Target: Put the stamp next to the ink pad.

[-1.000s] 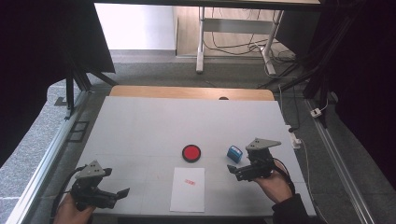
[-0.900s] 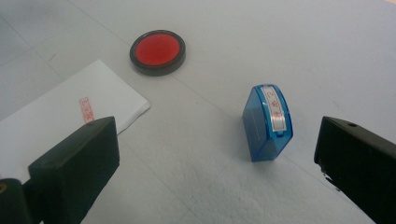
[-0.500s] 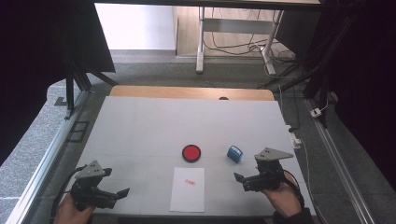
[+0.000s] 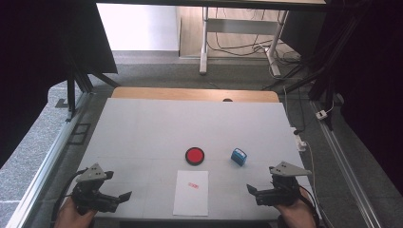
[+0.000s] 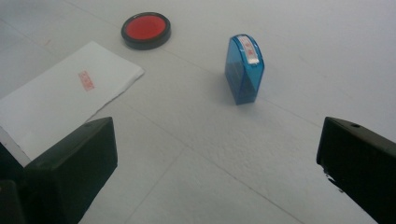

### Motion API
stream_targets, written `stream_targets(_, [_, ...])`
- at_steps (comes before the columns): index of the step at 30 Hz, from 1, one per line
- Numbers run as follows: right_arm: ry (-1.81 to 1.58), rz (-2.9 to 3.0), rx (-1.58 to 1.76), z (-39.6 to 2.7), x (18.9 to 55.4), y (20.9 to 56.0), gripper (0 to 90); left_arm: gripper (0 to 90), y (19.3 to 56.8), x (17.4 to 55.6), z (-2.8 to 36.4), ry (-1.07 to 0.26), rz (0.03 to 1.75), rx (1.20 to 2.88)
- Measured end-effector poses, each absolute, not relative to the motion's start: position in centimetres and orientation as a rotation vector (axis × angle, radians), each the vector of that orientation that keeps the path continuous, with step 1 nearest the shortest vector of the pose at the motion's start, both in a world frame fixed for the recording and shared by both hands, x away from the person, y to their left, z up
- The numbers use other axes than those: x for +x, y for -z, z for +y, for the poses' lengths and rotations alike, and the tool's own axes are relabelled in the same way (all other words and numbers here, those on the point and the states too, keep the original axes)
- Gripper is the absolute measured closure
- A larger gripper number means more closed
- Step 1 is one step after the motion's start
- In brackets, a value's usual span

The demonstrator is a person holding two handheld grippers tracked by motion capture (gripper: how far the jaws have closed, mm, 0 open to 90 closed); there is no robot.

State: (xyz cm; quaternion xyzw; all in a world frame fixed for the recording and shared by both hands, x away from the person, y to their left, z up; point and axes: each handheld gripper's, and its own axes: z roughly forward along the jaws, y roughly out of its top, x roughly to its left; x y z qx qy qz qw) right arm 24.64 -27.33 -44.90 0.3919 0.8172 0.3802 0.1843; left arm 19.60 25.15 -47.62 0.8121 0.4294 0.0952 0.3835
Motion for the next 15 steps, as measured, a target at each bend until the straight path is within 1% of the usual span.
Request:
stream_targets(8, [-1.047, 2.275, 1.156, -28.5, 23.6, 45.3, 0.0, 0.2, 47.7, 19.5, 25.3, -0.238, 1.105, 2.068])
stream_targets(15, [-1.032, 2.285, 1.176, -28.9, 23.5, 45.4, 0.0, 0.2, 47.6, 19.7, 25.2, -0.228, 1.105, 2.070])
